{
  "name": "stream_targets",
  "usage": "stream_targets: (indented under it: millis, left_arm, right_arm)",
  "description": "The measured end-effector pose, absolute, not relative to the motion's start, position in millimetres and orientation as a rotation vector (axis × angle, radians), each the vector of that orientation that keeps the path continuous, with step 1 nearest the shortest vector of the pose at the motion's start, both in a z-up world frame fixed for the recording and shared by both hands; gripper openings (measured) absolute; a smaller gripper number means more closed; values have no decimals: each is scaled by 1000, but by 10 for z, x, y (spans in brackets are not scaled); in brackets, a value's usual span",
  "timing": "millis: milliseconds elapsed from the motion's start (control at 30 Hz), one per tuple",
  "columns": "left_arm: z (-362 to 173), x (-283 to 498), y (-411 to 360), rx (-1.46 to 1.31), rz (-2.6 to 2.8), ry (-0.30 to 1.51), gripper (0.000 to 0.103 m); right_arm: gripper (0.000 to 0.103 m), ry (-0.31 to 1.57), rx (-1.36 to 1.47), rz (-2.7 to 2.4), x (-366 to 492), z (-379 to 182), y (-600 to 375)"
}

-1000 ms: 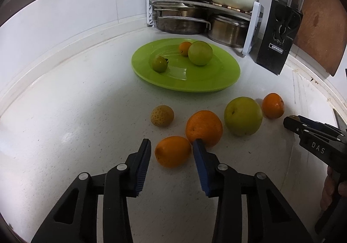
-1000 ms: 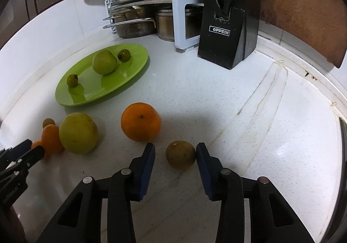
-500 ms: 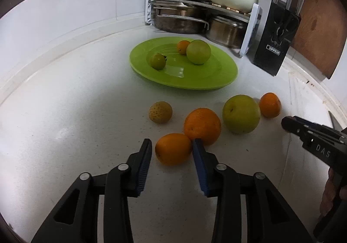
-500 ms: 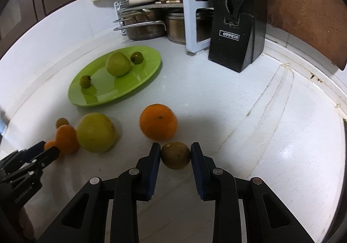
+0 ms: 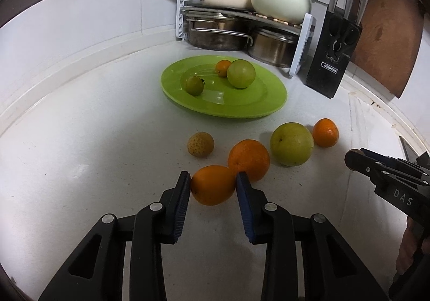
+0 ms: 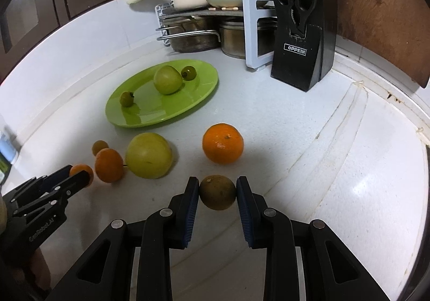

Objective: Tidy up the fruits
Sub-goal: 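Close left tool on the orange while right tool closes on the brown fruit, then carry both held fruits over the lime-green plate and lower them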

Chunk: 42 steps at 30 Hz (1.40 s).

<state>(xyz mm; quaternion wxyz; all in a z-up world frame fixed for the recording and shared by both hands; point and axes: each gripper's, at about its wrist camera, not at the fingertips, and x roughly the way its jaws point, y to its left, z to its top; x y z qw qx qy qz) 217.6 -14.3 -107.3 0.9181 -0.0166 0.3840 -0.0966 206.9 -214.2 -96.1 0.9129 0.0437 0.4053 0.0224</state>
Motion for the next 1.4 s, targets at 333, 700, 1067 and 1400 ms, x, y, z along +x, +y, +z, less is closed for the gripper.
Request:
stream_targets:
  millis: [333, 700, 1067, 1400]
  left_arm:
    - [-840, 2063, -53, -27, -251, 744, 35]
    - [-531, 2040, 32, -8, -307, 679, 35]
    - [-259, 2222, 91, -1, -345, 627, 35]
    - [-8, 2485, 115, 16, -342, 570, 35]
  right_arm:
    - [30, 787, 88, 82, 1929, -743, -1965]
    - [30, 713, 59, 115, 1877, -465, -1775]
    - [30, 655, 38, 166, 2043, -212, -1609]
    - [30, 596, 12, 207, 2364, 49, -1494]
